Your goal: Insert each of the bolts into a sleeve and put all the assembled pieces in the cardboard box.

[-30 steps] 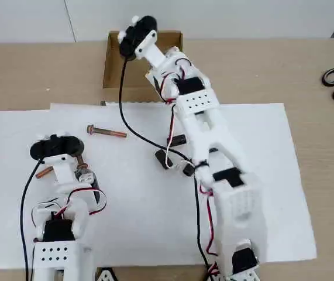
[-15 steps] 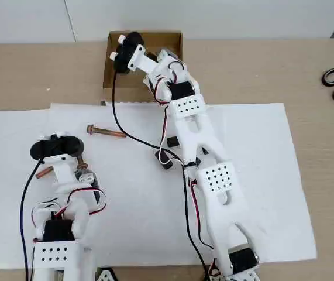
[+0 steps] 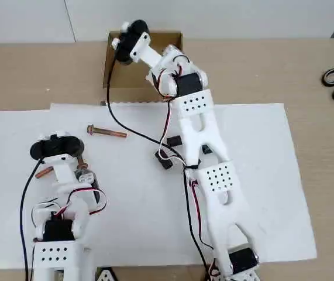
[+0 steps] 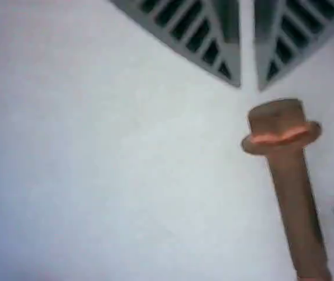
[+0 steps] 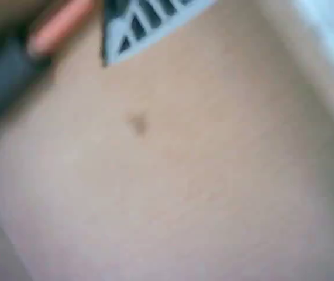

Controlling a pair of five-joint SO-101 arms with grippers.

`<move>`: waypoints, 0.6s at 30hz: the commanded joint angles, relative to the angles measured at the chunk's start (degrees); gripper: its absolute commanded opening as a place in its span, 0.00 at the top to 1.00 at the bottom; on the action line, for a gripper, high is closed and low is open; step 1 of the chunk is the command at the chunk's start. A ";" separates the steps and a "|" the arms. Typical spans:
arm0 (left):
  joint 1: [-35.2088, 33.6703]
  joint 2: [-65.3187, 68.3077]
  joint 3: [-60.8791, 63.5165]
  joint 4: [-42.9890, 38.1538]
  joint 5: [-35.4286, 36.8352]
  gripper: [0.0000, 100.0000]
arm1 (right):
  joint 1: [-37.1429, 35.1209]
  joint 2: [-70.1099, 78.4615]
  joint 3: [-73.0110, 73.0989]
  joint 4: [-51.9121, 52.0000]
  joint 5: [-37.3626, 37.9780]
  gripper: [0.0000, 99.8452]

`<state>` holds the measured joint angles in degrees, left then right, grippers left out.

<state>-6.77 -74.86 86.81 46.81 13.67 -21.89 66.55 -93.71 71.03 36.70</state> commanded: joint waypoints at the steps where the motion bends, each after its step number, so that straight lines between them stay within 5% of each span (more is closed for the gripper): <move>1: 0.18 -0.53 -0.22 -1.23 -0.18 1.00 | -1.10 -9.98 -2.46 10.15 -3.34 0.95; 6: 0.18 -0.53 -0.22 -1.23 -0.09 1.00 | -1.10 -15.34 -2.64 24.84 -6.95 1.00; 10: 0.18 -0.53 -0.22 -1.23 -0.09 1.00 | -1.19 -18.68 -2.20 25.27 -16.26 1.00; 18: 0.18 -0.53 -0.22 -1.23 -0.09 1.00 | -1.19 -29.93 13.89 25.98 -23.30 1.00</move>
<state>-6.77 -74.86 86.81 46.81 13.67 -22.86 45.80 -85.80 96.70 16.31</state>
